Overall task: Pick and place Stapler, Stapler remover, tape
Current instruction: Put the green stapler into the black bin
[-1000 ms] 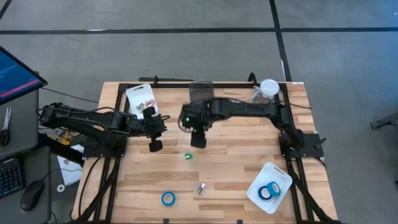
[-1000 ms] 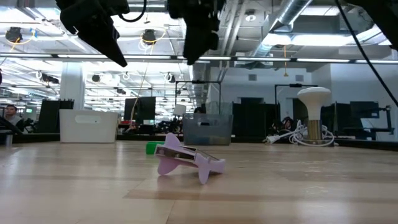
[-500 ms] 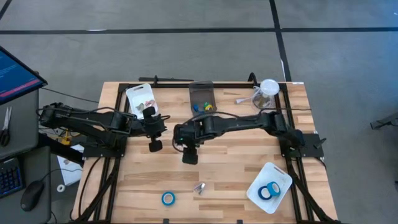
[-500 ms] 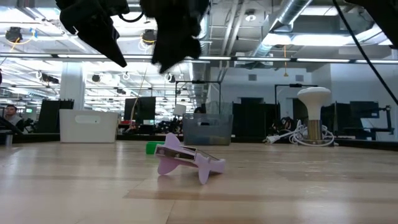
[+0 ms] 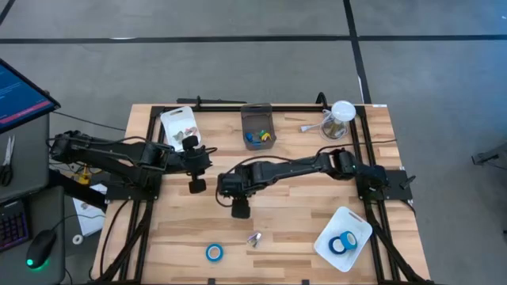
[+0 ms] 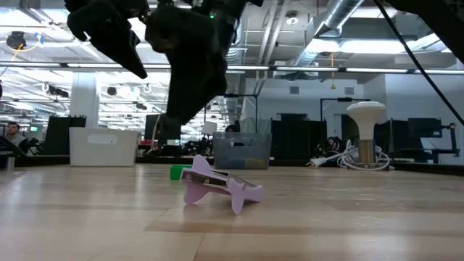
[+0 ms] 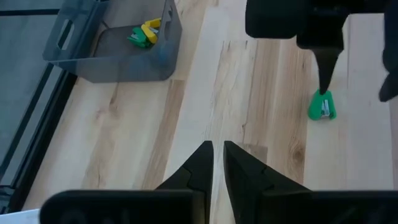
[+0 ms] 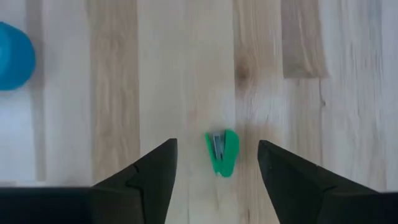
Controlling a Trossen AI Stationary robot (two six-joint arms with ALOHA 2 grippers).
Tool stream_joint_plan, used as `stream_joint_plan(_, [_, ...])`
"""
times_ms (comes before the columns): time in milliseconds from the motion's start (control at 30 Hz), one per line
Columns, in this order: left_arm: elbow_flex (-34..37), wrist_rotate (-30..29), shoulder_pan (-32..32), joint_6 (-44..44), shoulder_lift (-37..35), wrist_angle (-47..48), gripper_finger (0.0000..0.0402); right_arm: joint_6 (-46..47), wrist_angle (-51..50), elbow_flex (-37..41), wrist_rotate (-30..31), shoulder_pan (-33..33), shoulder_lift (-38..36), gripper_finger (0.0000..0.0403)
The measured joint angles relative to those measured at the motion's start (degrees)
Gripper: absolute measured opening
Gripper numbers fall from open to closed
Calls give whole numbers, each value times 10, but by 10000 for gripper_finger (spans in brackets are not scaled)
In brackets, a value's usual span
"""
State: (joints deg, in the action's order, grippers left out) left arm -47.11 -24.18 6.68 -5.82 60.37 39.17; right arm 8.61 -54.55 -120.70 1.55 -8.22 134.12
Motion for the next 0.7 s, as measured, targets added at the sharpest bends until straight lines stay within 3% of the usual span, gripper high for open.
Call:
stream_joint_plan(400, [0,-12,0,7,-18,56,22,-17,-4,0,15,2,27,207])
stream_joint_plan(700, [0,-11,0,-5,-111,56,6,-17,-7,0,16,9,33,210])
